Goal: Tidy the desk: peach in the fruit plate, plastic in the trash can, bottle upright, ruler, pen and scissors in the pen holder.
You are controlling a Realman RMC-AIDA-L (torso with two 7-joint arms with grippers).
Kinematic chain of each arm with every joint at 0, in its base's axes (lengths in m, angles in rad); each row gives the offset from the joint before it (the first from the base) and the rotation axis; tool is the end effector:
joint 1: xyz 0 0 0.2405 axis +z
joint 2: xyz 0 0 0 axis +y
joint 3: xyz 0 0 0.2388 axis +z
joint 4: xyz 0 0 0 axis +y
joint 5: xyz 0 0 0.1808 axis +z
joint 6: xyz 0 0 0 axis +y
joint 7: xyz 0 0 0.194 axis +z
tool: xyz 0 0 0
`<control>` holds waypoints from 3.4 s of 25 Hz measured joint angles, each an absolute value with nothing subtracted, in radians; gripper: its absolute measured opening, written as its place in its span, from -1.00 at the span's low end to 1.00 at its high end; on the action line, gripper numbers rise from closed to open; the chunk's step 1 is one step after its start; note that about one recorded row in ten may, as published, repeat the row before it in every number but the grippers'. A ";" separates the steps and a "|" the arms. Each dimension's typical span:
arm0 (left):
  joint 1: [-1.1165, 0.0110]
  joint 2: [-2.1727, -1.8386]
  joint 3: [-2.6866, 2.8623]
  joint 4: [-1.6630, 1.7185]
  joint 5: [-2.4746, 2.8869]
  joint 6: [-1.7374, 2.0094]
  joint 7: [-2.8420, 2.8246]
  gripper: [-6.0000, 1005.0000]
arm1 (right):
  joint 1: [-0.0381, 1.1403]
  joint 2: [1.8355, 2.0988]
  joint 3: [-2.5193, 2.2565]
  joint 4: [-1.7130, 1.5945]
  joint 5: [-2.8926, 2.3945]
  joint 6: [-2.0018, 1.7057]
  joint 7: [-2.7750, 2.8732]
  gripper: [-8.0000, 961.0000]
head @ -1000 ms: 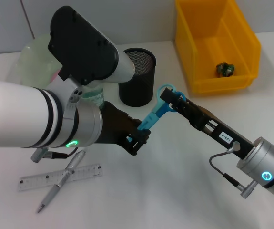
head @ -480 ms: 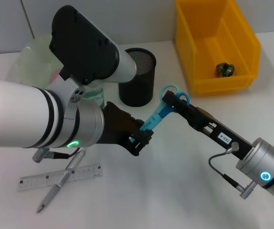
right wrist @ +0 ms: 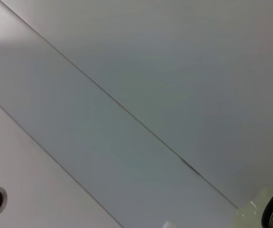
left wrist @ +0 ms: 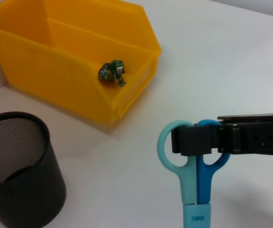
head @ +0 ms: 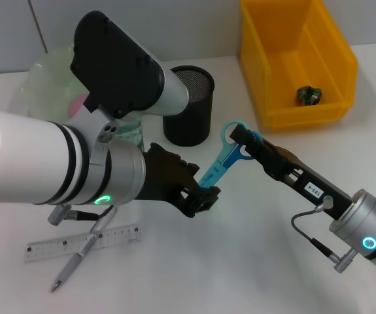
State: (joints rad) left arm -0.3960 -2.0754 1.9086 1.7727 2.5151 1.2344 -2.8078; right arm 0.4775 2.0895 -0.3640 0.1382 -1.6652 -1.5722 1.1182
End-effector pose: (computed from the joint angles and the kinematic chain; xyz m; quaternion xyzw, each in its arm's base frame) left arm -0.1011 0.2794 -0.0884 -0.9619 -0.1939 0.0375 0.1892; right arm 0.1963 0.2876 -0.0599 -0.7077 0.4327 0.5348 0.1608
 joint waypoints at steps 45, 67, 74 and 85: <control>-0.227 -2.068 1.483 0.819 1.247 1.332 -1.118 0.21 | 0.781 2.088 -0.222 -0.016 -1.670 -1.343 0.400 -0.81; -0.244 -2.071 1.488 0.777 1.244 1.340 -1.115 0.21 | 0.840 2.089 -0.257 0.027 -1.671 -1.165 0.376 -0.77; -0.252 -2.070 1.483 0.768 1.244 1.347 -1.114 0.21 | 0.823 2.090 -0.248 0.030 -1.663 -1.163 0.387 -0.72; -0.248 -2.065 1.471 0.767 1.245 1.401 -1.114 0.21 | 0.722 2.086 -0.190 0.029 -1.661 -1.442 0.395 -0.08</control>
State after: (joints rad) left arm -0.2480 -2.0649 1.4711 0.7669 1.2455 1.4010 -1.1136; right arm 0.7220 2.0861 -0.1896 0.0294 -1.6615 -1.4421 0.3955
